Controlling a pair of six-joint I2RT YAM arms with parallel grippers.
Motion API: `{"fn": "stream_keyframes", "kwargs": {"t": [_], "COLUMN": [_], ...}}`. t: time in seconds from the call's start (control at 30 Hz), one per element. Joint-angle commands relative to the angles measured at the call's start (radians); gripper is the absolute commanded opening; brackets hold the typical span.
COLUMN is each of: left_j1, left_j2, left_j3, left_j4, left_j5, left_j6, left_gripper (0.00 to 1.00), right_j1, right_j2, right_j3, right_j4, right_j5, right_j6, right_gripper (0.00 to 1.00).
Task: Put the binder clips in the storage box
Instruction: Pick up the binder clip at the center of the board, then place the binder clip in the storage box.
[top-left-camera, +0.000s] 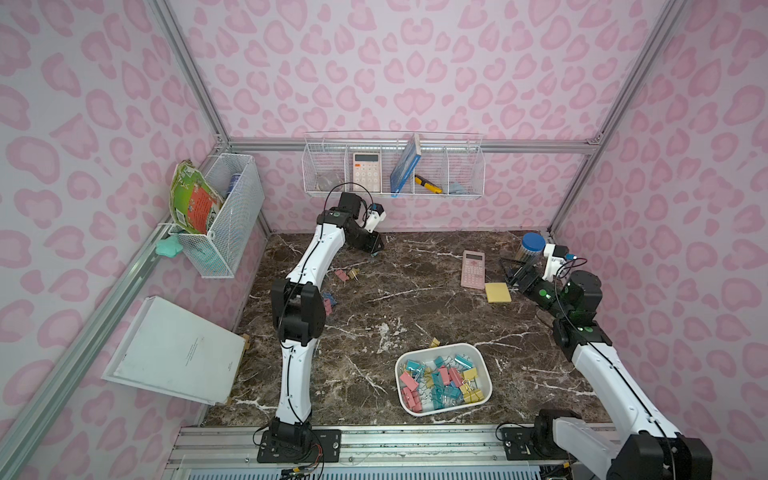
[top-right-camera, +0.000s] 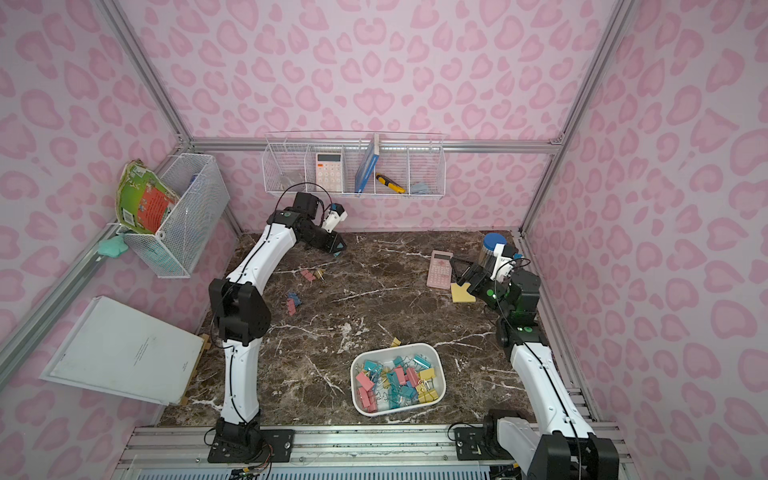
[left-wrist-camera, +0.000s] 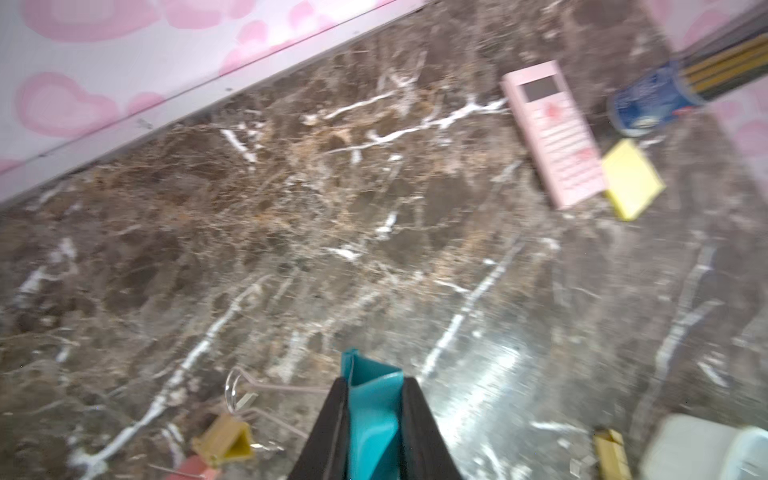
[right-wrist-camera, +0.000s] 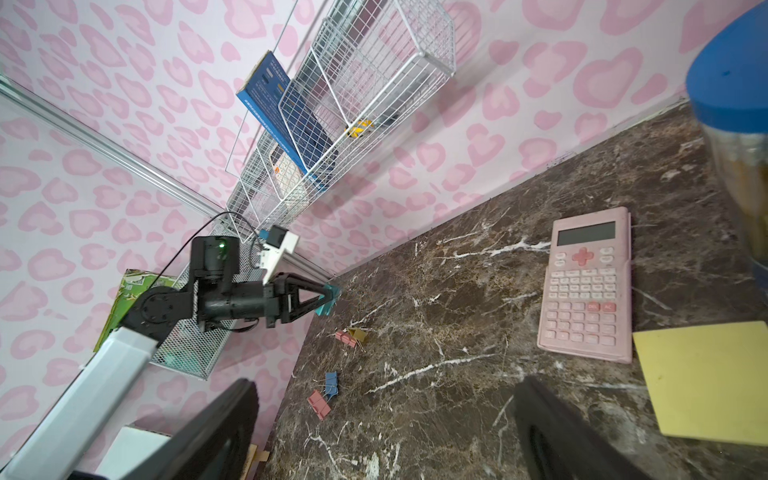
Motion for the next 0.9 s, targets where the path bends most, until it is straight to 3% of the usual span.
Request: {"fn": "stream_keyframes", "kwargs": {"t": [0.0, 0.13, 0.23, 0.3, 0.5, 0.6, 0.67, 0.7, 0.77, 0.87], "left_j1": [-0.060, -0.270, -0.475, -0.578, -0.765, -0.809, -0.810, -0.804, -0.769, -0.661], "left_j2": [-0.164, -0.469, -0.613, -0.630, -0.443, -0.336, -0.321, -0.333, -0.374, -0.450], "left_j3": [-0.197, -0.568, -0.749, -0.787, -0.778, -0.715, -0.700, -0.700, -0.696, -0.693], "left_j4": [0.135, 0.361, 0.417, 0.375, 0.331, 0.287, 0.283, 0.292, 0.309, 0.339], "left_j5": [0.264, 0.398, 0.299, 0.195, 0.147, 0.123, 0.040, -0.025, -0.115, -0.214], "left_j6": [-0.121, -0.182, -0.174, -0.177, -0.227, -0.241, -0.247, -0.247, -0.250, -0.276], "left_gripper": [0.16, 0.20, 0.21, 0.22, 0.22, 0.28, 0.35, 0.43, 0.59, 0.63], "right_j1": [-0.004, -0.039, -0.053, -0.054, -0.047, -0.042, -0.044, -0.043, -0.043, -0.043], "right_j2": [0.005, 0.018, 0.015, 0.008, -0.009, -0.031, -0.041, -0.047, -0.053, -0.059], "right_j3": [-0.013, -0.058, -0.069, -0.067, -0.072, -0.083, -0.081, -0.079, -0.077, -0.075], "right_j4": [0.048, 0.104, 0.113, 0.107, 0.110, 0.095, 0.074, 0.063, 0.052, 0.054], "right_j5": [-0.018, -0.057, -0.064, -0.059, -0.048, -0.035, -0.034, -0.031, -0.026, -0.029], "right_j6": [0.013, 0.057, 0.066, 0.061, 0.077, 0.076, 0.065, 0.058, 0.051, 0.052], "right_gripper": [0.98, 0.98, 0.98, 0.98, 0.98, 0.98, 0.98, 0.98, 0.98, 0.98]}}
